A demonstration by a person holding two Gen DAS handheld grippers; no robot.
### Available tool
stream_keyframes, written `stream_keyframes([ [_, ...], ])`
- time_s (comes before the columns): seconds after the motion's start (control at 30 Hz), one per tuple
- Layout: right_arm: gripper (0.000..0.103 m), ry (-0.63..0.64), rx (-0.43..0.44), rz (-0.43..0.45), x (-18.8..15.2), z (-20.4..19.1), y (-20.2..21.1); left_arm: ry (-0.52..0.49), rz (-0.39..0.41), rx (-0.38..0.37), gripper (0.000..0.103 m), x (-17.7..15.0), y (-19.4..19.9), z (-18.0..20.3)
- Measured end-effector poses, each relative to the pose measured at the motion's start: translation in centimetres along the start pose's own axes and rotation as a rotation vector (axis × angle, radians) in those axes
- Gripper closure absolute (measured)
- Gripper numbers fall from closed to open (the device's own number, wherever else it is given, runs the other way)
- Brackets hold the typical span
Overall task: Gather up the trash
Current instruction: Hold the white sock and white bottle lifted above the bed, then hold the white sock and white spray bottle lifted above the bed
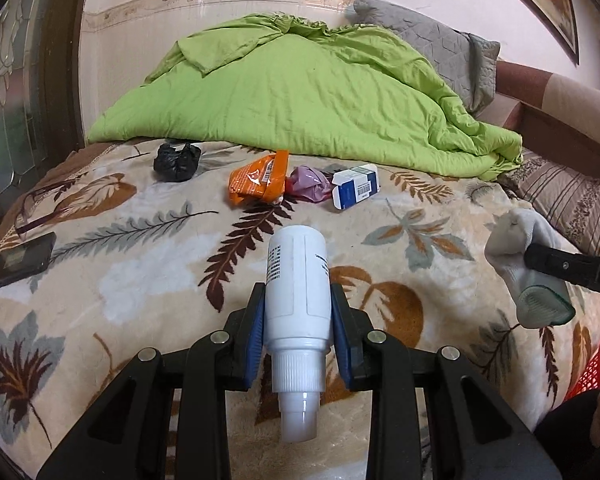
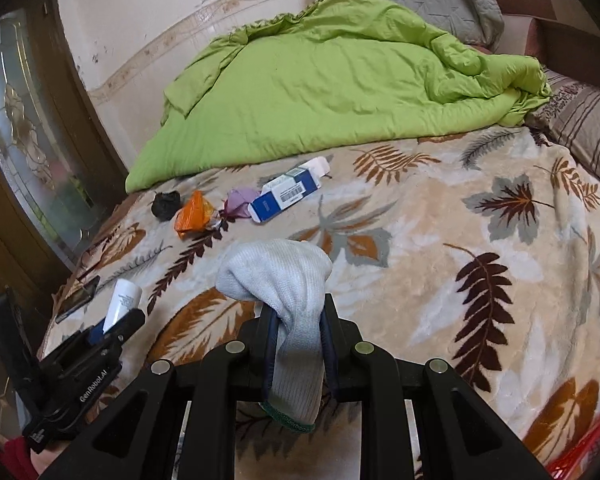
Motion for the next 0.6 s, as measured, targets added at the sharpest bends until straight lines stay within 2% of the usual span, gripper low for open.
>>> stream_keyframes([
  [0.17, 0.081, 0.038, -0.014, 0.002, -0.3, -0.5, -0.3, 0.001, -0.033, -0.005, 0.074, -0.3, -0.8, 0.0],
  [0.4, 0.082, 0.007, -0.011, -0.008, -0.1, -0.2, -1.0, -0.023, -0.041, 0.008, 0.074, -0.6, -0.8, 0.2],
  [0.6, 0.081, 0.042, -0.011, -0.004, -0.2, -0.7, -1.0, -0.031, -0.046, 0.025, 0.074, -0.6, -0.9, 0.1],
])
Point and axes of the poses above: each gripper's, at about its wrist camera, not at the fingertips, and y roughly against the way its jaws point, z to its right, x to its top, the point moved 8 cm from there along -y, roughly the way its jaws point, and after that the axes turned 8 degrees about -y, right-handed, at the moved point
